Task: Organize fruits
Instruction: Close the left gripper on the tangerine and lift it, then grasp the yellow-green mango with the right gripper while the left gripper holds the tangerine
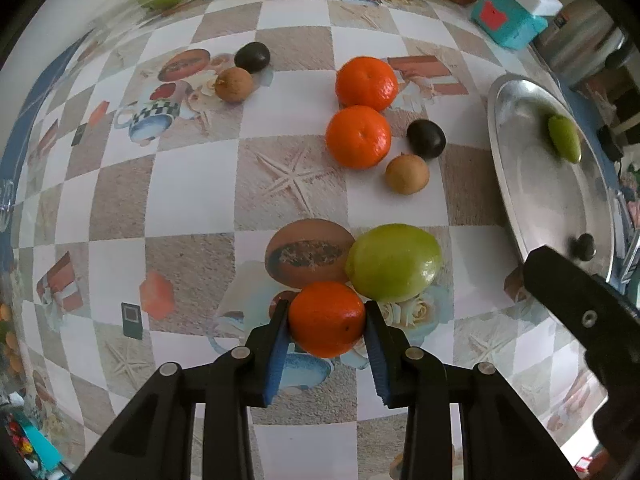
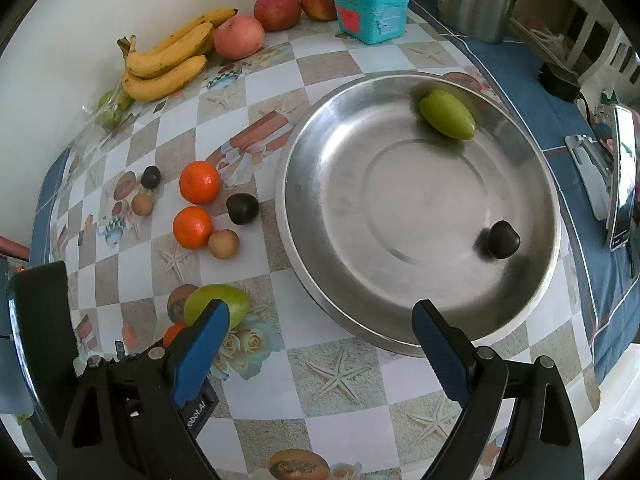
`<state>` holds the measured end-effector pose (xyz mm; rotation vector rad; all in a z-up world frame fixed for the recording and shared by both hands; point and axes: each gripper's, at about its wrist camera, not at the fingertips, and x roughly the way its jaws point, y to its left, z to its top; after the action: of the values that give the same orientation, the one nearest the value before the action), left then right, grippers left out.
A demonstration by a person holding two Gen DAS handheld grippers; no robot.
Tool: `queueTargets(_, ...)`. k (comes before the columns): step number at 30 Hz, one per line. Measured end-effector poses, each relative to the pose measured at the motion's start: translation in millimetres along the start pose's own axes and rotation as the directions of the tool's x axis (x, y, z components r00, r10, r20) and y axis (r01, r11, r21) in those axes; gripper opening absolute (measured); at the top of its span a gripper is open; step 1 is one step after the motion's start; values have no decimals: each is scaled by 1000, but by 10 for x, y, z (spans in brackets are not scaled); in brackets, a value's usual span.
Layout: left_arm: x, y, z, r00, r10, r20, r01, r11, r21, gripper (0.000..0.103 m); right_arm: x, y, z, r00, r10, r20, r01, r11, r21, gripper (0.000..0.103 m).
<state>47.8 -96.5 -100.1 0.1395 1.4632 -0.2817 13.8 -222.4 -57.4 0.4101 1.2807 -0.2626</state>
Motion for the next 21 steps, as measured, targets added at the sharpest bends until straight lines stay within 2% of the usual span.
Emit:
queueTargets(11,-196,538,104,998,-35,57,43,989,-142,38,55,49,3,1000,8,-7,-8,1000,-15,93)
queueTargets(21,-540,1175,178,984,77,162,-24,950,-310,38,106,268,-33,999,34,-10,-35,996,-83,93)
